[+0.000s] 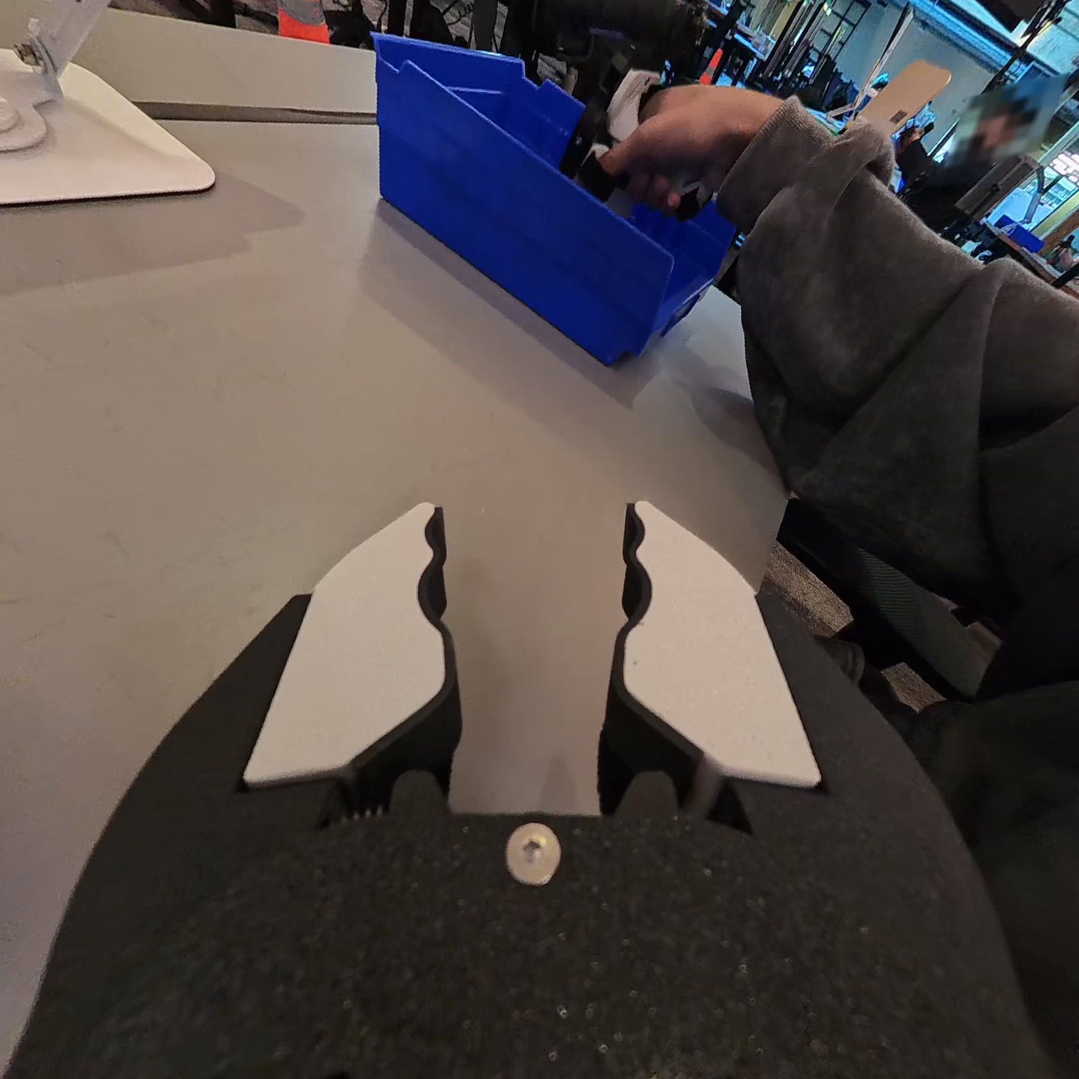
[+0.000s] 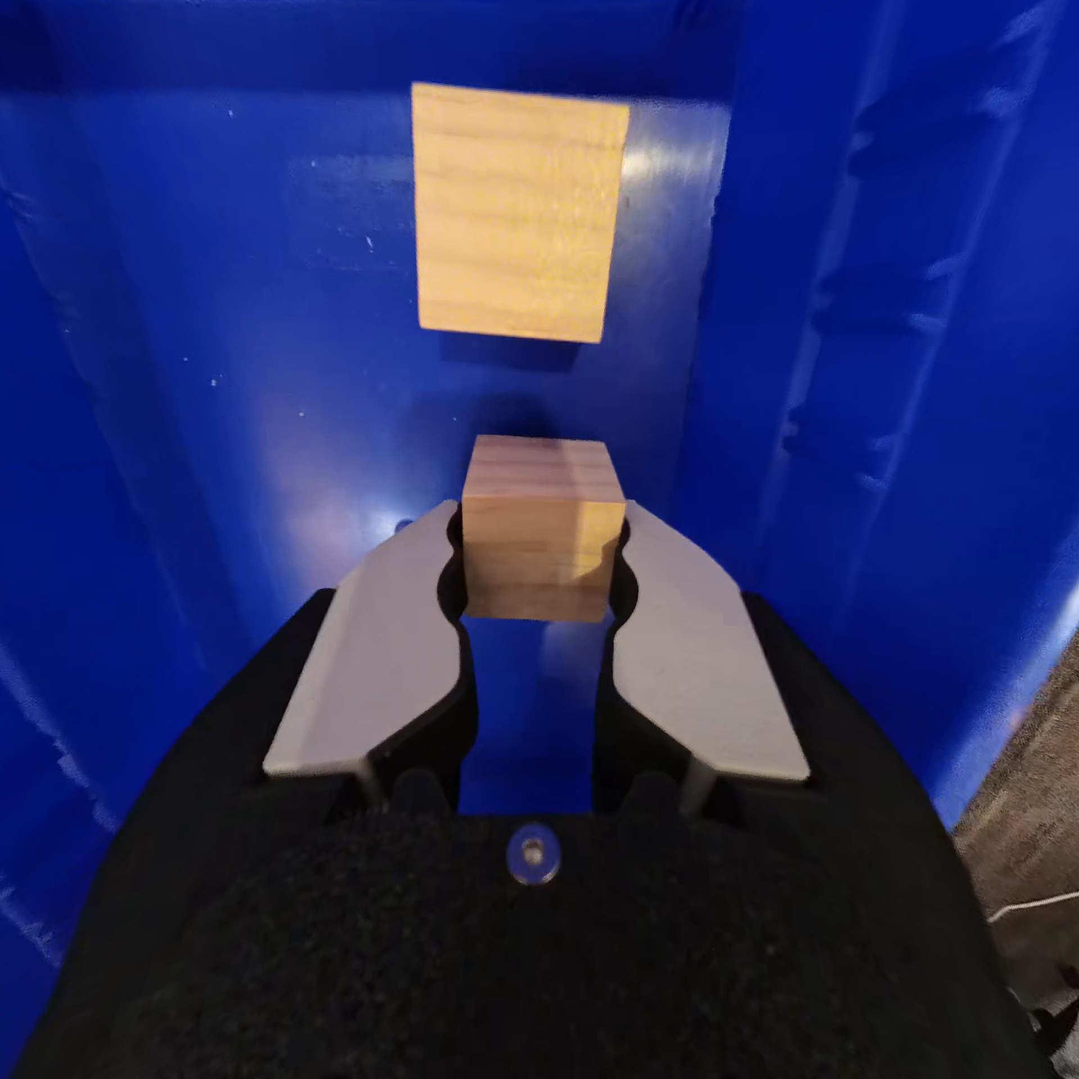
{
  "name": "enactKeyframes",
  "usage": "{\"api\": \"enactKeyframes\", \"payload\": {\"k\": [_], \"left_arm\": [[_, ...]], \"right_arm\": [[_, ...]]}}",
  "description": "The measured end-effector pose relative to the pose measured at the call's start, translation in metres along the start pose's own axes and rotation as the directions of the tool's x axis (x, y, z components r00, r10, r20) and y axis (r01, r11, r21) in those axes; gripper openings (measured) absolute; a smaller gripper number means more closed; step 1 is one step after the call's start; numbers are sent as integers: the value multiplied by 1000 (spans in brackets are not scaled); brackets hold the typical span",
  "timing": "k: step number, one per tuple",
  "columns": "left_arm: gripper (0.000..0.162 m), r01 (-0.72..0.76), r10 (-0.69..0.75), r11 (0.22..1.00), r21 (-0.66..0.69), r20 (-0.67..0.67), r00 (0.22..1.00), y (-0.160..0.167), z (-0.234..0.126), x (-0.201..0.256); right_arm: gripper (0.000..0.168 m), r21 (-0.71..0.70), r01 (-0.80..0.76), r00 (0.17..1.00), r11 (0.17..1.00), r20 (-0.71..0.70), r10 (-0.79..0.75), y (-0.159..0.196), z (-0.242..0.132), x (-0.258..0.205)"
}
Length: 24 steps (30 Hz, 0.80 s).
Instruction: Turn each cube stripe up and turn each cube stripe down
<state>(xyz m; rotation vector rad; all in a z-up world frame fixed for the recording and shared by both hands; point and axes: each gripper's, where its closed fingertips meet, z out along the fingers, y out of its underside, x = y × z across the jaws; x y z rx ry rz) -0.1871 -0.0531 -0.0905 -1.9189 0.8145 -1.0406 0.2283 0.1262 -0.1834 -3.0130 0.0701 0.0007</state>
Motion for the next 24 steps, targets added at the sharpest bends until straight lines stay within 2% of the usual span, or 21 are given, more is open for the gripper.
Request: {"api": "enactKeyframes", "payload": {"k": [5,8,9,11,13,15,16,17,19,21,24], "left_arm": [[58,-17,17,1000,-23,12,1000,4,3,-1],[58,-31,32,999,-25,29,999,4,2,-2],[58,-37,38,999,-24,39,999,3,1,-4],[58,-42,44,999,-16,93,995,1,-2,-12],[58,-37,39,999,-16,143,989,1,-4,-20],[58,-21,26,999,-28,176,984,5,-3,-27],[58,-14,19,999,-32,175,984,6,-2,-27],[58,-10,16,999,-36,174,985,8,-1,-27],[58,-13,23,999,-52,189,982,10,0,-28],[58,-19,34,997,-70,217,976,11,0,-29],[58,6,20,997,-77,324,946,0,-21,-37]], "right_arm": [[51,77,19,1000,997,5,-20,-6,-8,-2],[54,308,68,996,949,34,-82,-15,-56,-19],[55,428,97,987,898,71,-141,-16,-80,-37],[56,670,120,931,732,180,-317,-4,-131,-94],[57,844,83,806,530,256,-534,31,-172,-161],[56,922,-17,686,387,292,-667,76,-187,-220],[54,922,-78,635,378,339,-694,99,-182,-245],[47,901,-140,572,411,413,-709,122,-173,-271],[49,835,-189,426,516,543,-724,160,-149,-316],[49,800,-140,394,584,586,-708,176,-128,-338],[48,812,-62,430,580,547,-719,174,-114,-344]]}}
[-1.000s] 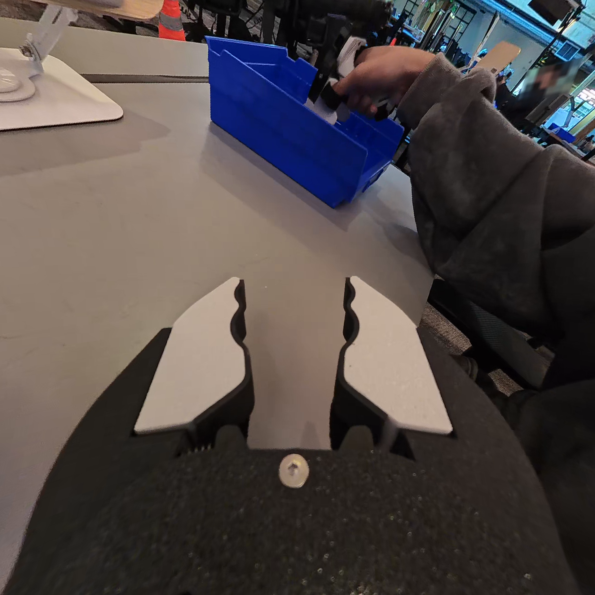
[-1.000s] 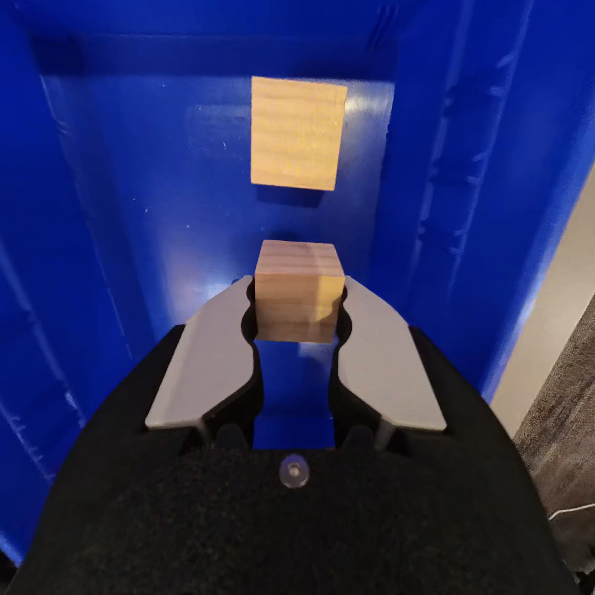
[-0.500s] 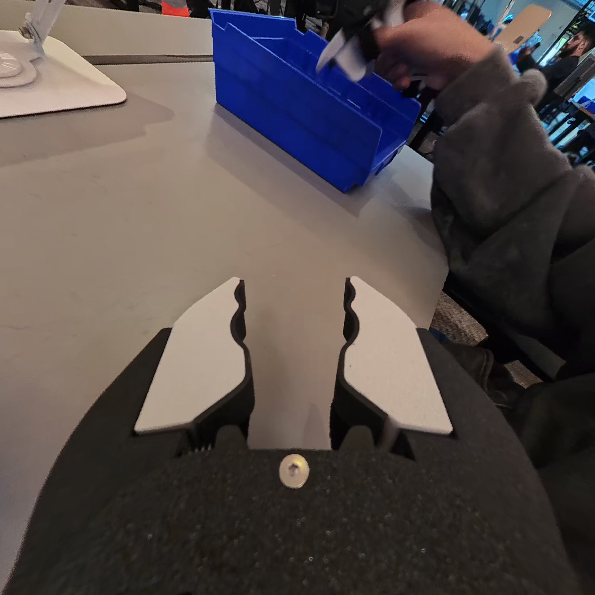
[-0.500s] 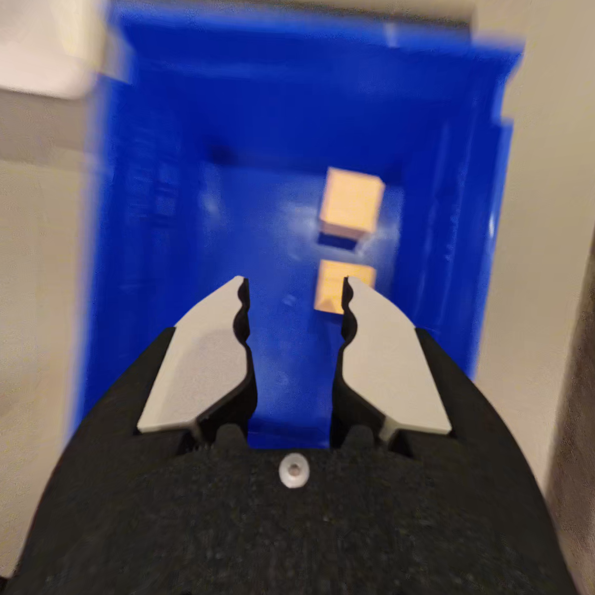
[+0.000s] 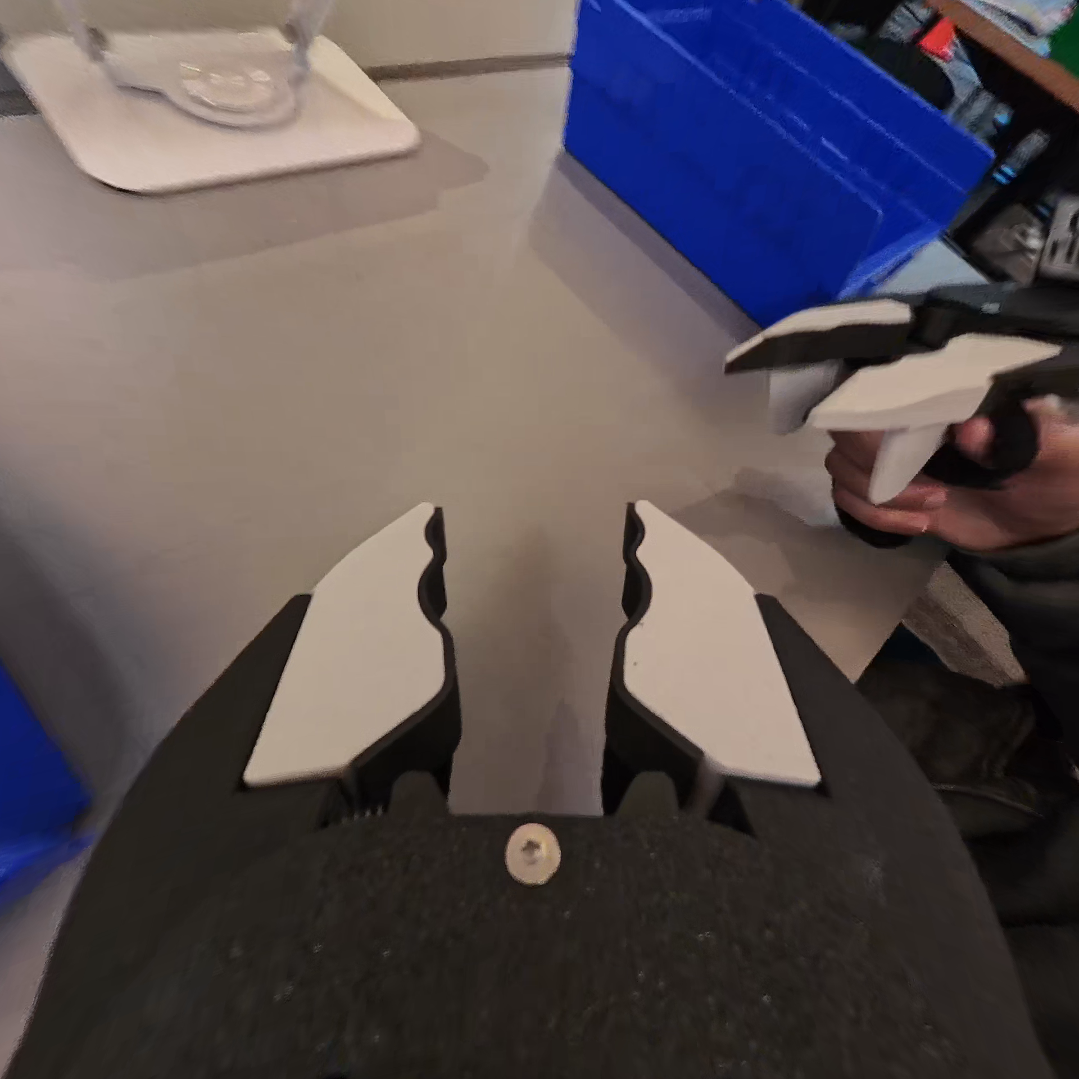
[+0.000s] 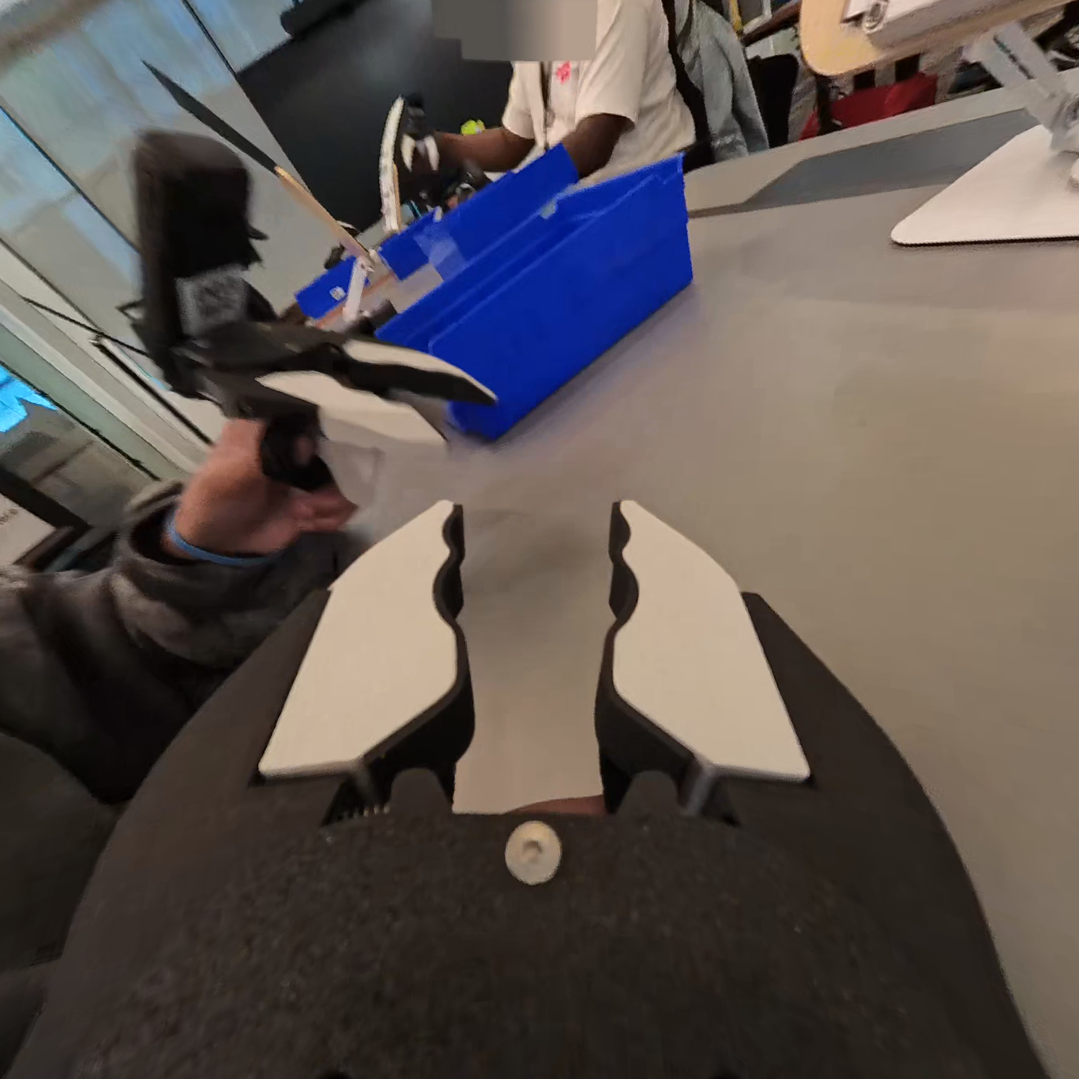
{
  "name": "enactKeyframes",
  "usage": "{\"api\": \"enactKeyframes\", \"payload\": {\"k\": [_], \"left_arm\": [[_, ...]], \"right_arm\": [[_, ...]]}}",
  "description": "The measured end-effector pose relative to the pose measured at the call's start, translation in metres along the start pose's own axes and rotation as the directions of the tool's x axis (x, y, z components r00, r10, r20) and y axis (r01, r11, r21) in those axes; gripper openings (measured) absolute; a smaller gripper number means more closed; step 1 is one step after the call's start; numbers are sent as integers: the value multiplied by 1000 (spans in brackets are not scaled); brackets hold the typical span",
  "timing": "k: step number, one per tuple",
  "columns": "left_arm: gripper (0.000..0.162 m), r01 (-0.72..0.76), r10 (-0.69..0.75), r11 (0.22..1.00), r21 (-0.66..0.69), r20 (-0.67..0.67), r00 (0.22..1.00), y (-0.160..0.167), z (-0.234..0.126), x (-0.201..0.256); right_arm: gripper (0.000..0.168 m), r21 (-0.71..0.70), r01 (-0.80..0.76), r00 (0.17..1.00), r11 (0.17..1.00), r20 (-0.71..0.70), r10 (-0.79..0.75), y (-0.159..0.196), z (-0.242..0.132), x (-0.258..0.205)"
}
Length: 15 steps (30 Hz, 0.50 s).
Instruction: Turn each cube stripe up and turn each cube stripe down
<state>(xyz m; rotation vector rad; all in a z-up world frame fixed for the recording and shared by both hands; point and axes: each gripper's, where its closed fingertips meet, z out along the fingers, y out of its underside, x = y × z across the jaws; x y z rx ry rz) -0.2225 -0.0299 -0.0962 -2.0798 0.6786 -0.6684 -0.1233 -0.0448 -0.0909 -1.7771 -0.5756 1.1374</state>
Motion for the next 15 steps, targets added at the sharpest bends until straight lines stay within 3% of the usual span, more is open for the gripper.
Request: {"api": "enactKeyframes", "payload": {"k": [4,7,10,15], "left_arm": [[54,31,-51,996,84,258,965,-51,-69,-64],[63,143,-107,988,-52,427,898,-59,-100,-135],[70,305,-140,921,-244,522,841,-42,-93,-199],[64,492,-236,797,-349,571,787,-18,-49,-257]], "right_arm": [[45,4,-21,999,1000,-31,22,1,-5,7],[43,-23,-13,999,1000,-29,13,6,-6,7],[43,-61,48,998,997,-47,-51,11,-5,6],[42,-89,119,991,989,-58,-125,13,-6,0]]}}
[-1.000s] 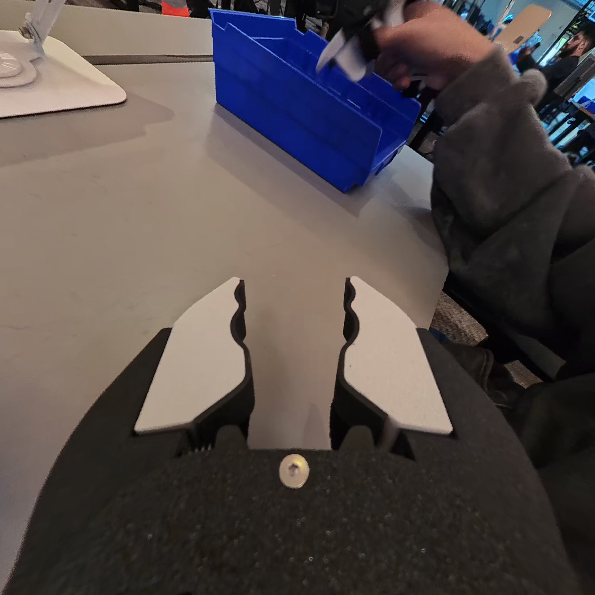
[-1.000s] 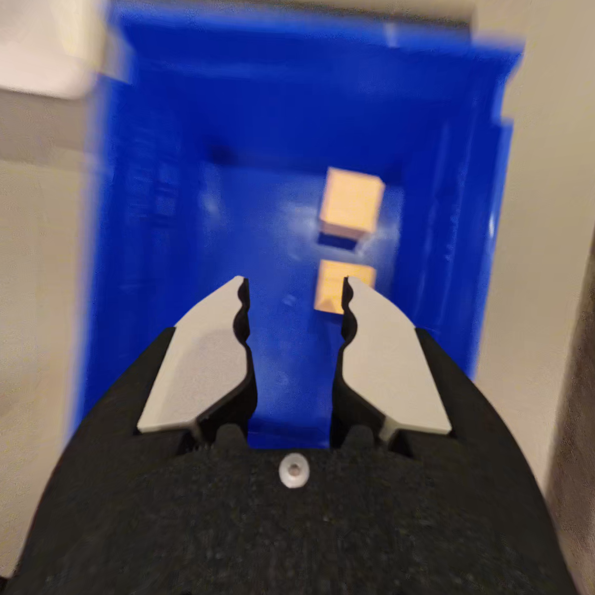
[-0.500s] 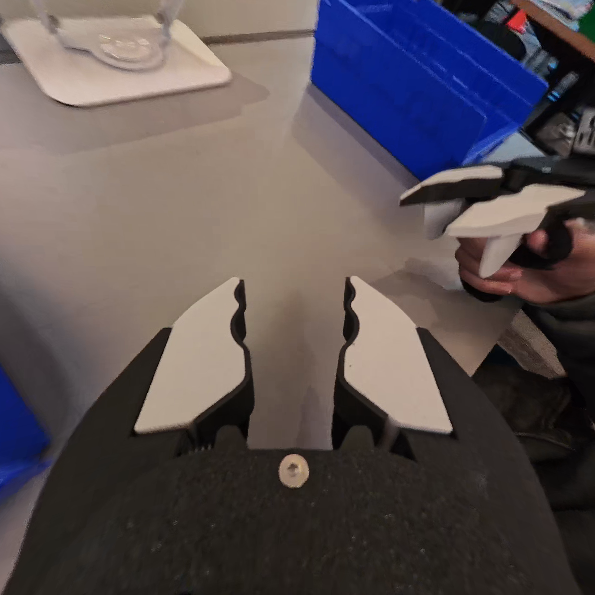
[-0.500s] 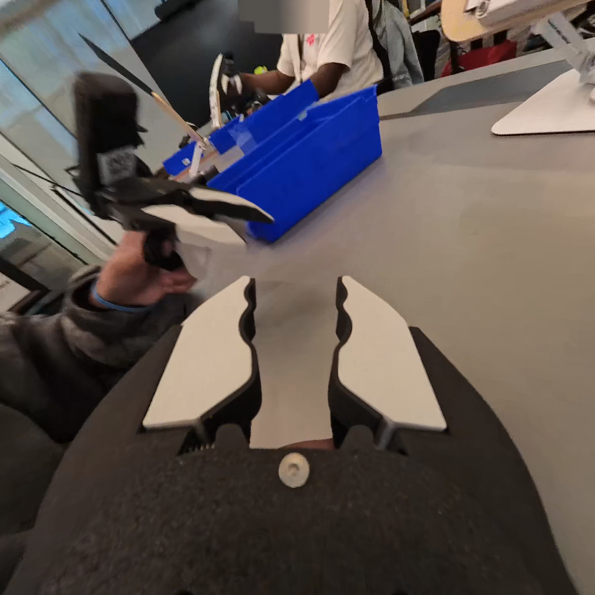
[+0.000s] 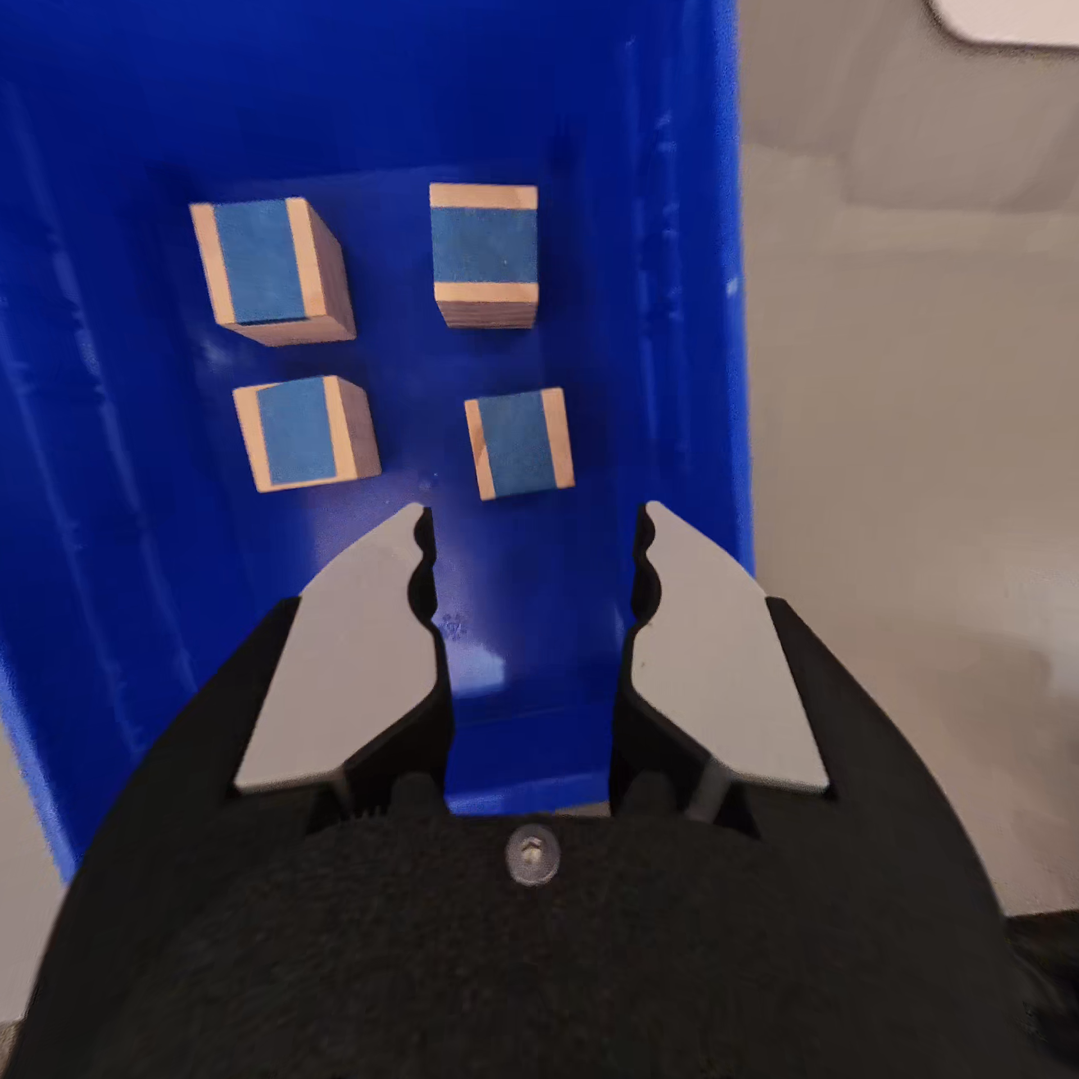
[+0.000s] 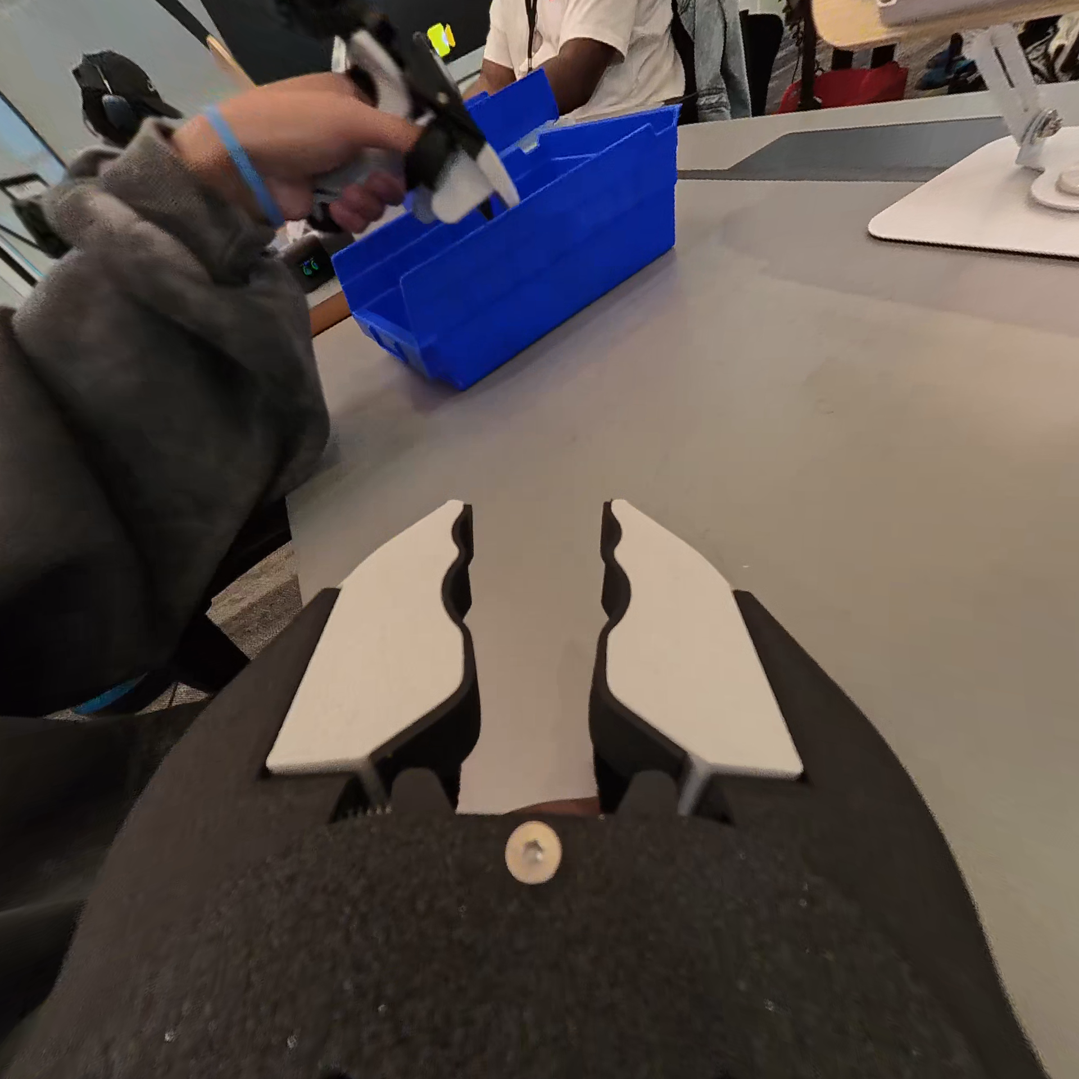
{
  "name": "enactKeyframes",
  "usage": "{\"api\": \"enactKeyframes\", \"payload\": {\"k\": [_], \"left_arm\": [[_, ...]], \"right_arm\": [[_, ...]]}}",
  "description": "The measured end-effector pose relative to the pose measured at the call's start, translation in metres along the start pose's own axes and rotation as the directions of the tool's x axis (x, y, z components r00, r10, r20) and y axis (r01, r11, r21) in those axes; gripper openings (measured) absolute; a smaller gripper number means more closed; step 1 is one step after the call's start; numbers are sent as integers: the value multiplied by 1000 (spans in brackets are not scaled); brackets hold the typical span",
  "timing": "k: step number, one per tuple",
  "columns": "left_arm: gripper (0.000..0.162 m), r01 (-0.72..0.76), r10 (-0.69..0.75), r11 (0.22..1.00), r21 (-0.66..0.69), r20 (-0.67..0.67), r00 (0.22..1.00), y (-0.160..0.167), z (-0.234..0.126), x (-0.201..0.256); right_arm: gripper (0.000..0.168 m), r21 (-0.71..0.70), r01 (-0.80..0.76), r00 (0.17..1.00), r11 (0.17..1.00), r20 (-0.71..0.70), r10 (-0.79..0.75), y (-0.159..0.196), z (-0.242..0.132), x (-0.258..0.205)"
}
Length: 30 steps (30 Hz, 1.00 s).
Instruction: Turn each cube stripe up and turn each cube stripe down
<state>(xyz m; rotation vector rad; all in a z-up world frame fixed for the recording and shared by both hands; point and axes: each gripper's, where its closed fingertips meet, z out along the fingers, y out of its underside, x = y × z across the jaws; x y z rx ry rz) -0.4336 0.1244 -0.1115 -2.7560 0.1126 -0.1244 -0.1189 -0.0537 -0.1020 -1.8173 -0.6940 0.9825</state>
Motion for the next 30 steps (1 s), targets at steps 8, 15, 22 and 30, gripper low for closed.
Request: {"api": "enactKeyframes", "payload": {"k": [8,15,22,30], "left_arm": [[64,95,-94,987,-130,10,995,-11,52,-5],[44,67,-64,978,-198,22,998,5,59,-13],[44,58,-59,998,-12,-170,984,0,0,3],[44,21,163,957,291,-593,789,11,-99,119]], "right_arm": [[42,-46,24,1000,999,19,-23,8,3,-7],[41,-94,52,999,994,18,-51,18,5,-7],[40,-59,32,999,998,-2,-32,11,-2,2],[39,5,-96,995,995,-16,96,1,-14,27]]}}
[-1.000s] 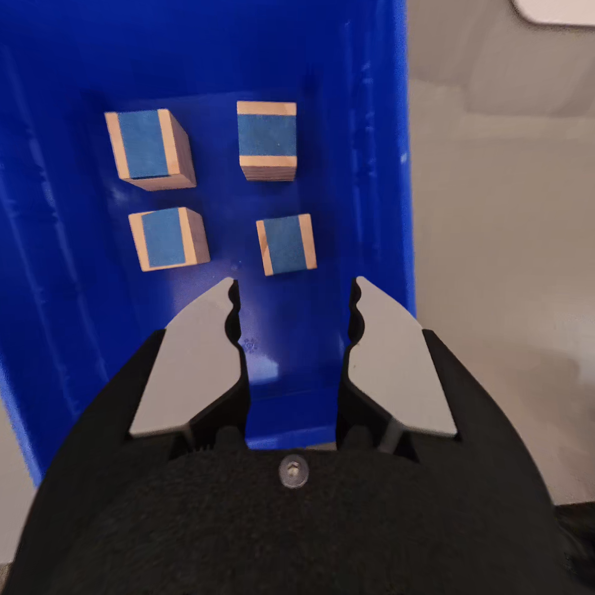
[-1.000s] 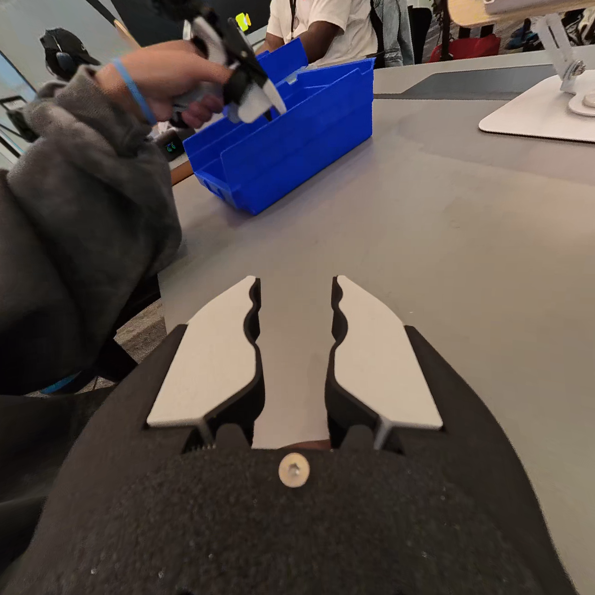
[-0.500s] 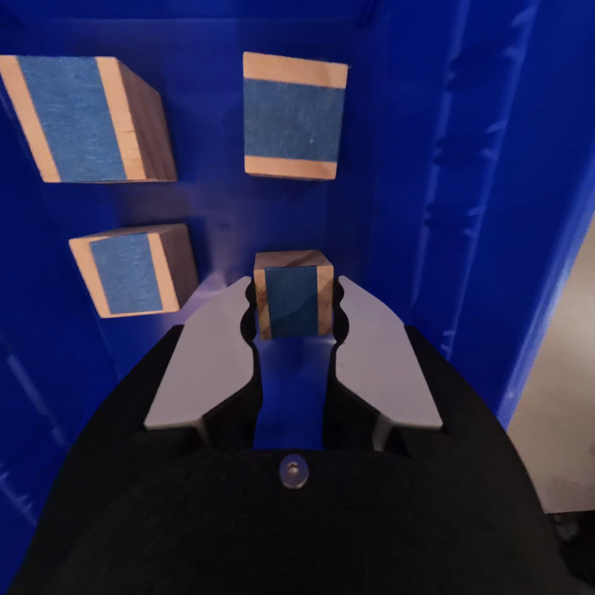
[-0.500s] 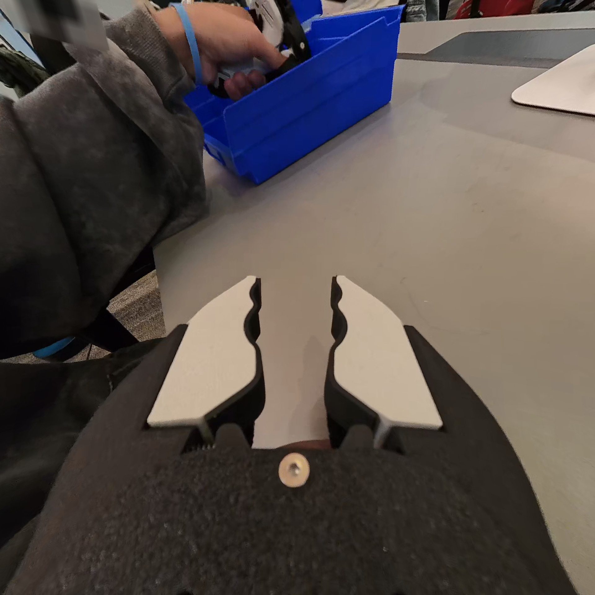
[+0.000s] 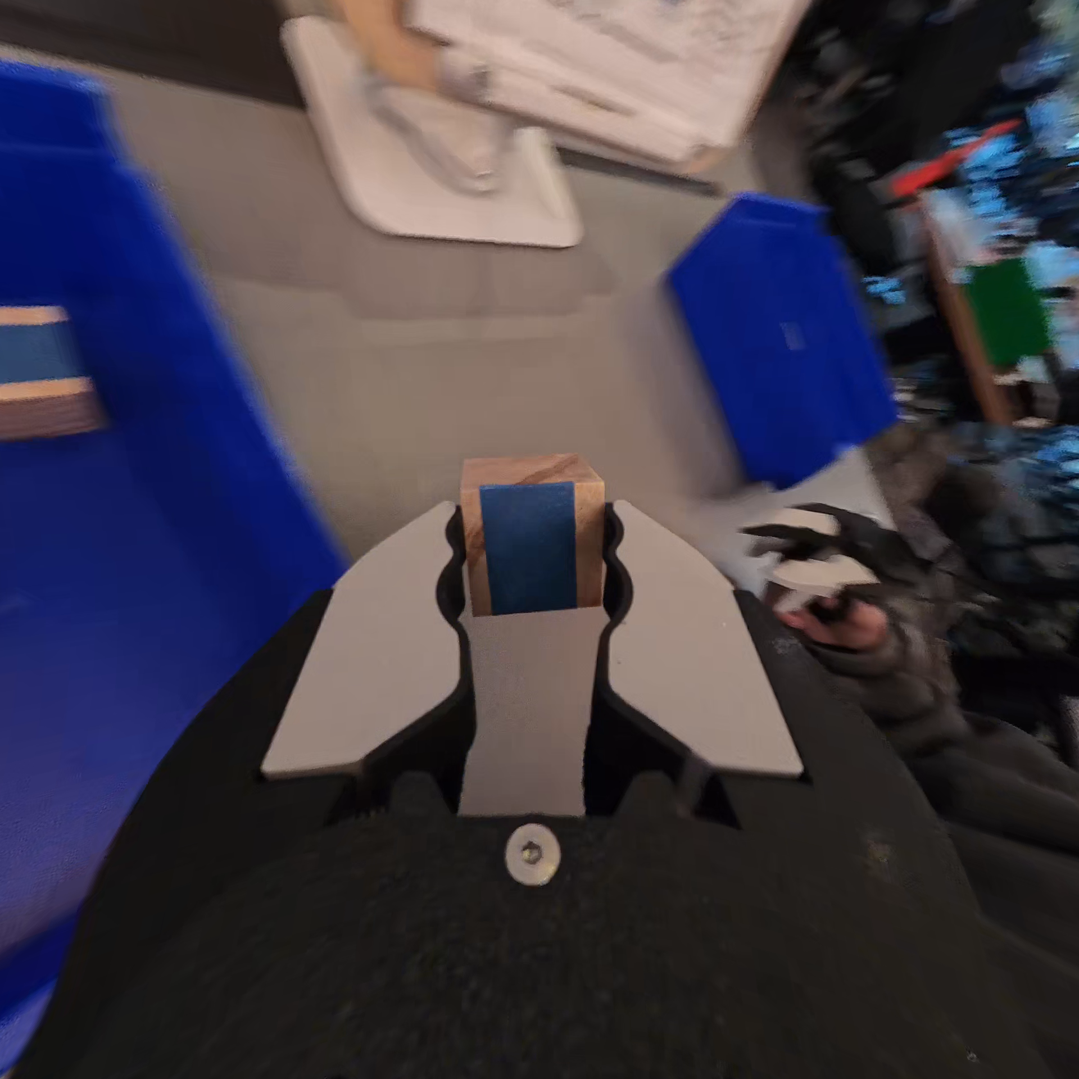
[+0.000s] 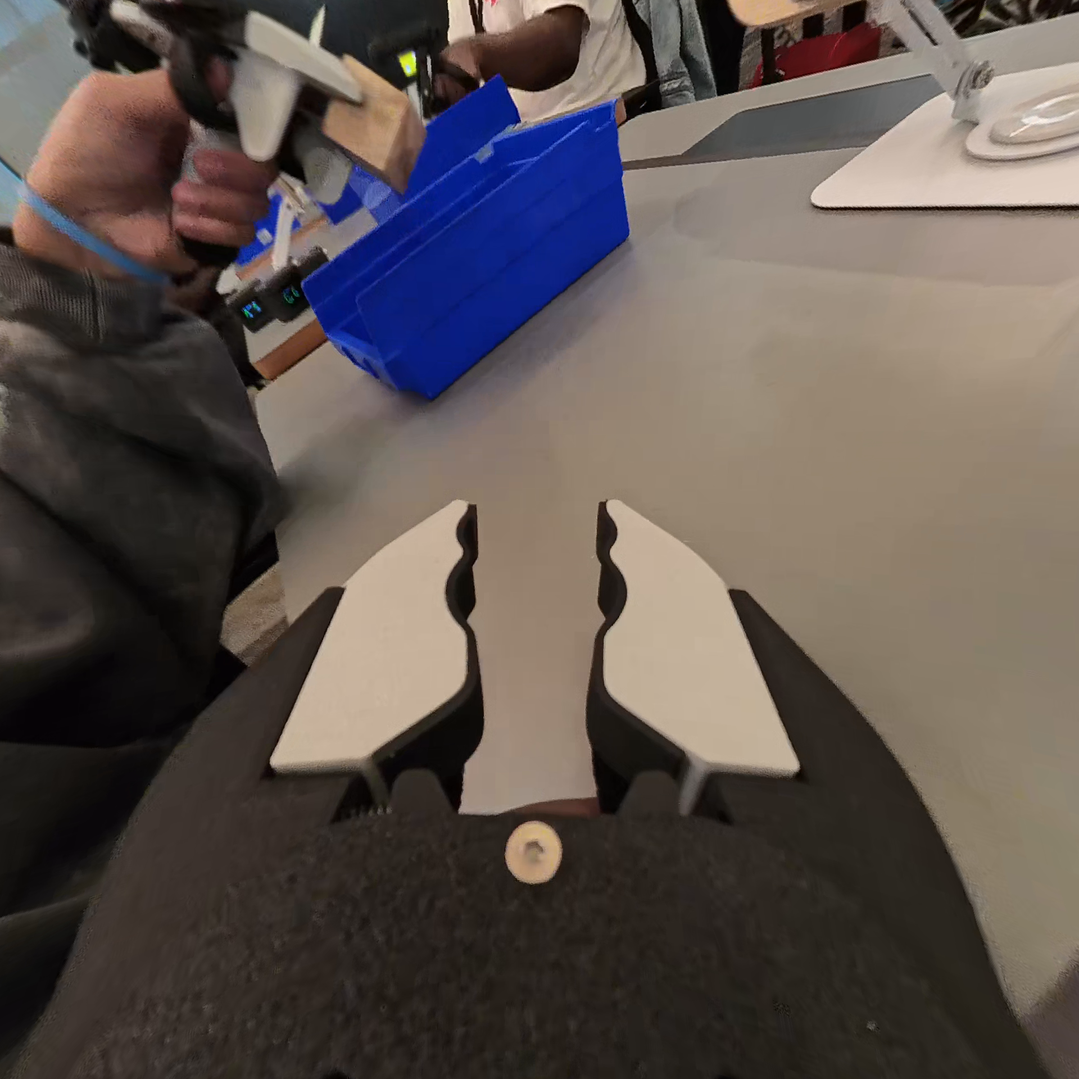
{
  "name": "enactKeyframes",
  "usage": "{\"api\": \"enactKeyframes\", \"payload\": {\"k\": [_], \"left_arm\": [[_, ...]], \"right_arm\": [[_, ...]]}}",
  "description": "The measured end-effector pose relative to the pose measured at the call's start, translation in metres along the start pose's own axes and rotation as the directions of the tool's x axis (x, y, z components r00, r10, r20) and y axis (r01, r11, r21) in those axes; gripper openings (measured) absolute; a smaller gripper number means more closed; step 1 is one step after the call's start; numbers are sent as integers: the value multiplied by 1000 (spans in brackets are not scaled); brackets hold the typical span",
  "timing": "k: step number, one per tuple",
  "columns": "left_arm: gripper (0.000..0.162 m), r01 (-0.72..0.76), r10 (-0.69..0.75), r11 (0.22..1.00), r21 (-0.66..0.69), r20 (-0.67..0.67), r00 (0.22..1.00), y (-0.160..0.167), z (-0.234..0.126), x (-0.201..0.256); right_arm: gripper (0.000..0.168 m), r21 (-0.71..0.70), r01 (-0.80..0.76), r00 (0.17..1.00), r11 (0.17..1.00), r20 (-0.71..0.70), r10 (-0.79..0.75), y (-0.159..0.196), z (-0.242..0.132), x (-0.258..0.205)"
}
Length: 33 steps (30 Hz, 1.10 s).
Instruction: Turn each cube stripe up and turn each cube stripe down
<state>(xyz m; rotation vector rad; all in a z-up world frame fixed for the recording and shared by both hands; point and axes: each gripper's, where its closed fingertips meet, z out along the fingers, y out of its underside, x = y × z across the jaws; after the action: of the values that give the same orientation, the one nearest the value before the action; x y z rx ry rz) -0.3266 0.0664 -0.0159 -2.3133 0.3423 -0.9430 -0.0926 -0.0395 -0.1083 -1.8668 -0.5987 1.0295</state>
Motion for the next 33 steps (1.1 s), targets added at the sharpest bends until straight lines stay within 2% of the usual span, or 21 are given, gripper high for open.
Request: {"api": "enactKeyframes", "payload": {"k": [3,7,11,14,17,20,23,27,30,33], "left_arm": [[44,-13,18,1000,24,-254,967,6,17,62],[44,57,-52,998,-5,-523,851,23,49,118],[43,135,-171,985,-107,-705,689,39,76,151],[44,180,-237,970,-161,-780,579,47,91,164],[43,247,-360,930,-272,-811,462,57,103,169],[43,267,-444,894,-360,-796,412,69,114,169],[43,266,-478,877,-400,-787,390,75,118,172],[43,238,-517,856,-459,-778,357,85,117,181],[43,231,-533,846,-480,-773,344,89,117,185],[43,222,-546,838,-499,-780,307,89,113,189]], "right_arm": [[39,33,-61,998,998,16,61,-7,-4,8],[39,106,-214,973,971,107,202,-33,-8,10],[41,140,-339,922,930,247,299,-68,-8,2],[46,134,-338,908,931,308,285,-83,-4,-7],[55,149,-216,936,965,314,161,-88,-2,-19],[62,139,109,975,984,177,-133,-81,2,-24],[68,69,371,925,926,57,-375,-71,9,-26],[68,13,535,845,845,-8,-535,-64,19,-29],[45,8,609,793,793,4,-609,-58,22,-36],[46,56,645,764,762,-11,-645,-61,19,-41]]}}
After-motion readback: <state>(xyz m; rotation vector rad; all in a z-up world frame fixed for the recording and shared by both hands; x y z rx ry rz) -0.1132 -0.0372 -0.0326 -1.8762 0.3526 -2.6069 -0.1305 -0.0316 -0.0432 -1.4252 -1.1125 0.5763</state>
